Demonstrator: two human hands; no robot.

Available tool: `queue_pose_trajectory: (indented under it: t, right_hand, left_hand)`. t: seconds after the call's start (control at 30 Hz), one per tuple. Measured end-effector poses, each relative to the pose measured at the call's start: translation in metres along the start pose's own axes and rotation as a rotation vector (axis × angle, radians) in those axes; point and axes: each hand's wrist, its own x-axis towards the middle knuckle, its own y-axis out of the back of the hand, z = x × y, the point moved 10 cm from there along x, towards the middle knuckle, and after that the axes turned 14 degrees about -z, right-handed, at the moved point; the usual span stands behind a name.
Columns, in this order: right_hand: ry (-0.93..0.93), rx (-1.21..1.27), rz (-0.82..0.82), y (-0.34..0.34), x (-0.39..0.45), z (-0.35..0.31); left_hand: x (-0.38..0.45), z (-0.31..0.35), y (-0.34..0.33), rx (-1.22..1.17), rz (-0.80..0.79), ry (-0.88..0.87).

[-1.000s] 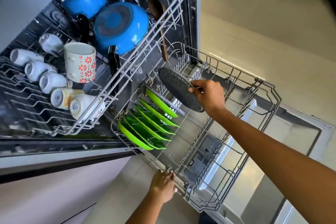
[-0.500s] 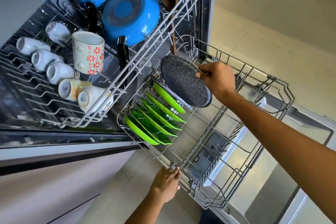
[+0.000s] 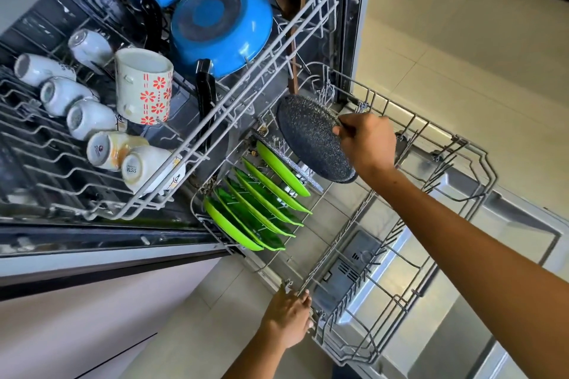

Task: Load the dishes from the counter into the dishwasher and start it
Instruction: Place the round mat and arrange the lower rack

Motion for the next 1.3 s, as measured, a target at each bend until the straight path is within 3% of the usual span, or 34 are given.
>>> queue_pose_trajectory:
  t: [0.1,0.27,0.53,0.83,1.0,1.3]
  right_hand:
    - [0.011,-0.031,0.025,0.011,0.003,-0.002]
    - [0.013,-0.011,-0.067,0.002,0.013,0.000]
    - [0.033,0.037,0.049,0.026,0.022,-0.011]
    - [-0.016,0.034,-0.088,-0.017,0.033,-0.007]
    - [0.015,-0.094,-0.245,-0.057,0.028,-0.018]
    - [-0.021,-0.101,-0.088,-0.047,0.028,-0.009]
  left_hand:
    - [0.001,-0.002,-0.002,0.006,0.025,0.009]
    - [-0.001,-0.001,0.000,-0.019,0.039,0.004]
    - [0.000,-0.003,-0.004,-0.069,0.010,-0.001]
    - [-0.002,-0.004,-0.002,-0.059,0.036,-0.005]
    - [-0.003,-0.004,-0.004,-0.059,0.036,-0.017]
    - [-0.001,-0.007,-0.005,-0.095,0.061,-0.022]
